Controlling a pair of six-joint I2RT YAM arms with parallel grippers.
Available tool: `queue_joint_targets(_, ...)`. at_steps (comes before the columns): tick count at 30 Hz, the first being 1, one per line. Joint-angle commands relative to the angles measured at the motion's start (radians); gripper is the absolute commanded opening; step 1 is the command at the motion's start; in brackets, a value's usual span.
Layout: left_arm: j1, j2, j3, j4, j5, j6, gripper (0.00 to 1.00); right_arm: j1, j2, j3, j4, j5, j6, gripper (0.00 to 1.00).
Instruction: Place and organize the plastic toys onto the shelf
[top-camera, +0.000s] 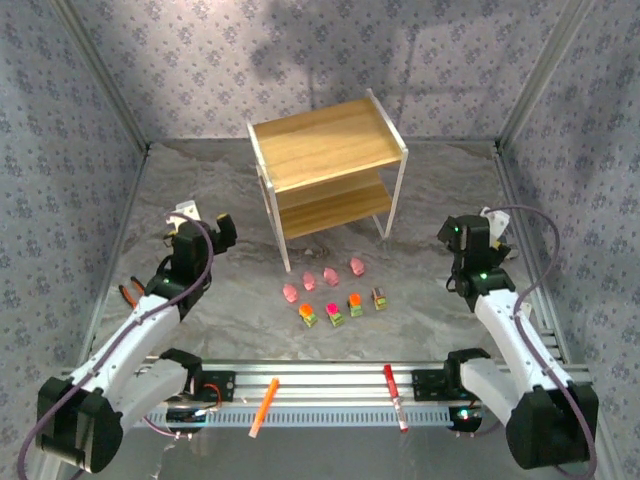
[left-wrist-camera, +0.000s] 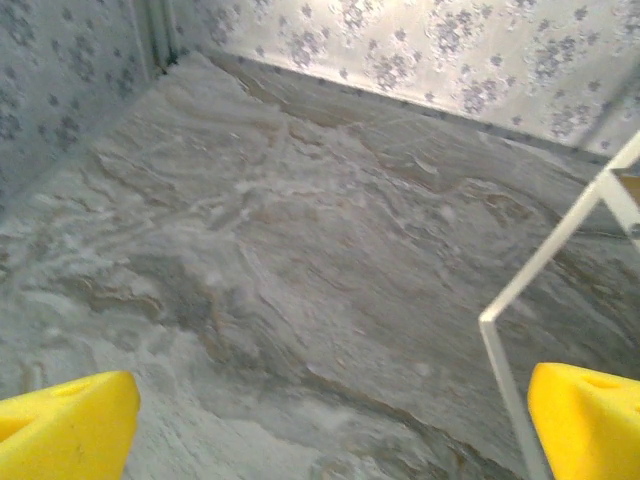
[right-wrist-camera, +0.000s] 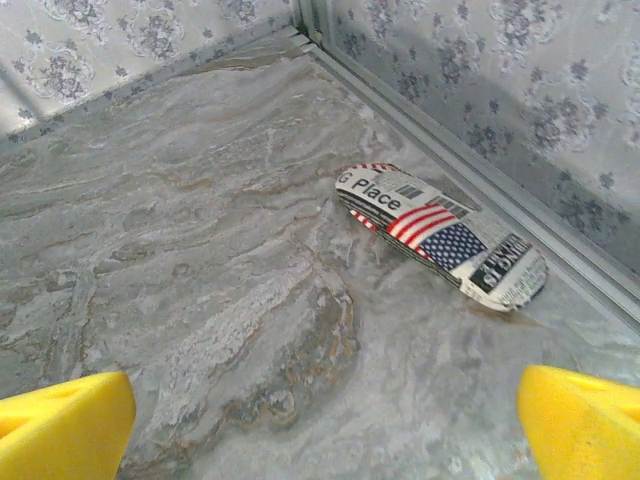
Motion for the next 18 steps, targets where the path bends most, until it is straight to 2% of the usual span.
queue_joint_targets(1,-0.023,-0.034,0.050,-0.152,0.087,-0.078,1.00,0.050,-0.067,0.021,-0.181,0.025,0.061,1.00)
queue_joint_targets(6,-0.097,-0.044,0.071,-0.219,0.049,-0.058,1.00,0.211,-0.163,0.006,-0.260,0.147,0.063,1.00)
queue_joint_targets(9,-0.134,-0.045,0.070,-0.252,0.028,-0.054,0.99,0.318,-0.191,-0.001,-0.295,0.174,0.065,1.00)
queue_joint_targets(12,-0.180,-0.055,0.052,-0.276,0.007,-0.052,0.98,0.424,-0.177,0.003,-0.343,0.193,0.090,1.00)
queue_joint_targets(18,-0.287,-0.126,-0.027,-0.320,-0.062,-0.097,0.97,0.672,-0.125,0.007,-0.440,0.318,0.164,1.00)
